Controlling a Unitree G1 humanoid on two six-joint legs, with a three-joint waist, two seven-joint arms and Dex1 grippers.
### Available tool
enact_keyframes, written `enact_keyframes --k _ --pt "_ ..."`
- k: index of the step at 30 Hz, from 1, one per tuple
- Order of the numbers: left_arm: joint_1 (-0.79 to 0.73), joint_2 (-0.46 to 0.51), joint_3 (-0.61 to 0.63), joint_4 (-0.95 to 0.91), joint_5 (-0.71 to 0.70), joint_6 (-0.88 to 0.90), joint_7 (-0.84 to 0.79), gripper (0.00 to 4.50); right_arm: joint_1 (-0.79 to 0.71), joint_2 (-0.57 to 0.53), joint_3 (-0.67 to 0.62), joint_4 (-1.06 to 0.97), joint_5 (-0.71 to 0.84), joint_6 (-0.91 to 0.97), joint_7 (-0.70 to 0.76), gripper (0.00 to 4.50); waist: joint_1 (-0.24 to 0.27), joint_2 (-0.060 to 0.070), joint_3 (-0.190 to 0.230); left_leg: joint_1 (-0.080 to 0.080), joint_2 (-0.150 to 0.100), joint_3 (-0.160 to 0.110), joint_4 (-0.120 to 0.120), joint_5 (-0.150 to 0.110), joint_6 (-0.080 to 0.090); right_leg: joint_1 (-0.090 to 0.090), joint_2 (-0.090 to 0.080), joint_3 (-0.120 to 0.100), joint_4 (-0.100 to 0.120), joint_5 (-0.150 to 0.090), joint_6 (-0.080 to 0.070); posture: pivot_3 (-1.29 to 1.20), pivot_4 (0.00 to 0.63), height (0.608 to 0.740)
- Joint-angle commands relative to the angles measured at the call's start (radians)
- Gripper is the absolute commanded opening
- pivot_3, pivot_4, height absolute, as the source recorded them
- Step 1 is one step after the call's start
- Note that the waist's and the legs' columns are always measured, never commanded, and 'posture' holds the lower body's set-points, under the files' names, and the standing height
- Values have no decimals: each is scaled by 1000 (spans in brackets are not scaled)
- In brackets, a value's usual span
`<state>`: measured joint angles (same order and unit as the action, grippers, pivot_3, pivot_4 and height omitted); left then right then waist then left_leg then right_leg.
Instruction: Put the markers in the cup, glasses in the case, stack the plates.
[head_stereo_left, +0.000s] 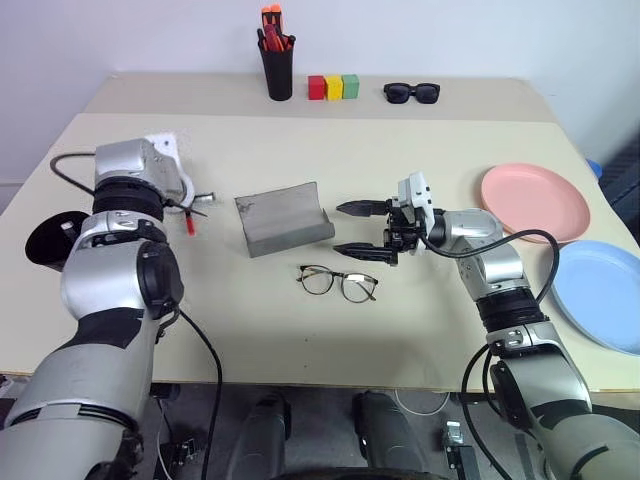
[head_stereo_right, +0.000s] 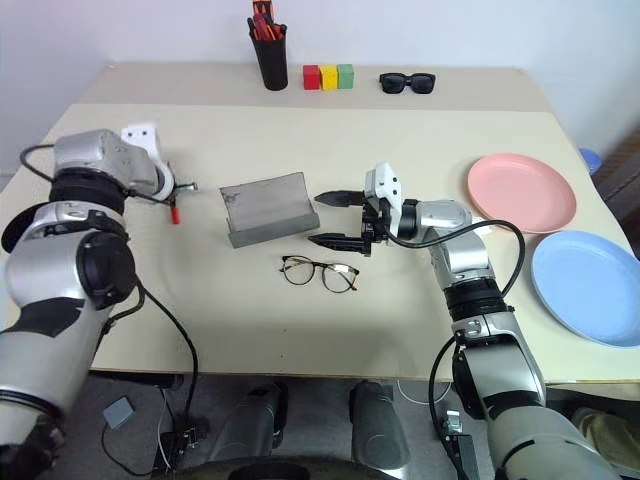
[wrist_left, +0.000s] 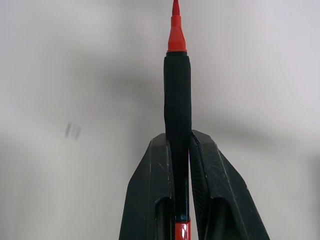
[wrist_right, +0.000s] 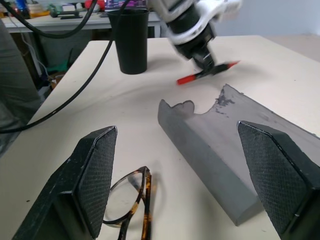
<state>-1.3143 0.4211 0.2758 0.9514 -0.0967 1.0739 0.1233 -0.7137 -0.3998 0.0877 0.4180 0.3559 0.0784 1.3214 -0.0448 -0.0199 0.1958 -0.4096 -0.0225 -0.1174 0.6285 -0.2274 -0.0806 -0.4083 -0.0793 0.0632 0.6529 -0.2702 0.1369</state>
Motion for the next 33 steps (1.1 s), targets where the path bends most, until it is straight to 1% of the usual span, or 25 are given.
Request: enact_keyframes --k 1,4,5,7,8,11,13,15,17,21,24,25,27,29,33 --pt "111 -73 -90 -489 1 81 -5 14 -24 -4 -37 -10 10 -27 -16 3922 -1 0 0 0 0 0 -1 0 0 0 0 0 -1 0 0 0 150 740" --pt "245 -130 -122 -809 40 110 43 14 -23 -3 -43 -3 11 -30 -19 3922 -2 0 0 0 0 1 0 0 0 0 -1 1 -1 0 0 0 150 740" --pt "314 -147 -144 -934 75 71 79 14 -21 2 -51 -3 20 -33 -18 3922 -6 1 0 0 0 1 0 0 0 0 -1 1 0 0 0 0 150 740" --pt "414 -170 -168 -1103 120 18 121 14 -17 14 -69 -6 47 -41 -10 3922 -12 1 0 1 1 2 0 0 0 -1 0 2 2 0 0 0 150 740" --pt "458 -180 -171 -1168 131 3 131 14 -17 25 -82 -7 68 -43 -4 3922 -12 1 0 1 1 2 0 0 0 -1 0 2 2 0 0 0 150 740" --pt "622 -161 -202 -1327 196 -160 147 14 -7 57 -124 -25 142 -41 32 3922 -10 1 0 1 1 2 0 0 -1 -1 0 2 2 0 0 0 150 740" --pt "678 -170 -185 -1370 209 -217 153 14 -4 68 -133 -32 165 -43 54 3922 -1 1 0 1 1 2 1 0 -1 -1 0 2 2 0 -1 0 150 740" --pt "745 -187 -156 -1415 227 -330 183 14 6 72 -137 -45 191 -38 88 3922 3 1 0 1 1 2 2 0 -1 0 0 2 2 1 -1 0 150 740" --pt "809 -172 -150 -1446 262 -479 197 14 12 65 -124 -50 202 -23 132 3922 7 1 0 2 0 1 2 0 0 1 0 2 1 1 -1 0 150 740" --pt "866 -161 -134 -1454 303 -667 212 14 11 57 -103 -58 202 -2 178 3922 10 1 0 2 0 1 2 0 0 1 0 2 0 1 -1 0 150 740" --pt "900 -178 -101 -1448 314 -741 232 14 7 60 -97 -75 200 14 183 3922 7 1 0 2 0 2 2 0 0 2 0 2 0 1 -1 0 150 740" --pt "926 -169 -97 -1446 327 -776 229 14 6 62 -94 -84 198 20 180 3922 6 1 0 2 0 1 2 0 0 2 0 2 0 1 -1 0 150 740" --pt "974 -184 -77 -1462 356 -804 254 14 8 64 -85 -107 194 35 173 3922 1 1 -1 2 0 2 2 0 0 2 0 2 0 1 -1 0 150 740" --pt "989 -201 -63 -1466 367 -811 269 14 9 65 -82 -116 191 40 169 3922 2 1 -1 2 1 2 2 0 0 1 0 2 0 1 -1 0 150 740" --pt "1026 -285 -15 -1522 396 -779 340 14 -4 71 -72 -103 172 36 157 3922 6 1 -1 2 0 1 3 0 0 3 0 2 0 1 -1 0 150 740"
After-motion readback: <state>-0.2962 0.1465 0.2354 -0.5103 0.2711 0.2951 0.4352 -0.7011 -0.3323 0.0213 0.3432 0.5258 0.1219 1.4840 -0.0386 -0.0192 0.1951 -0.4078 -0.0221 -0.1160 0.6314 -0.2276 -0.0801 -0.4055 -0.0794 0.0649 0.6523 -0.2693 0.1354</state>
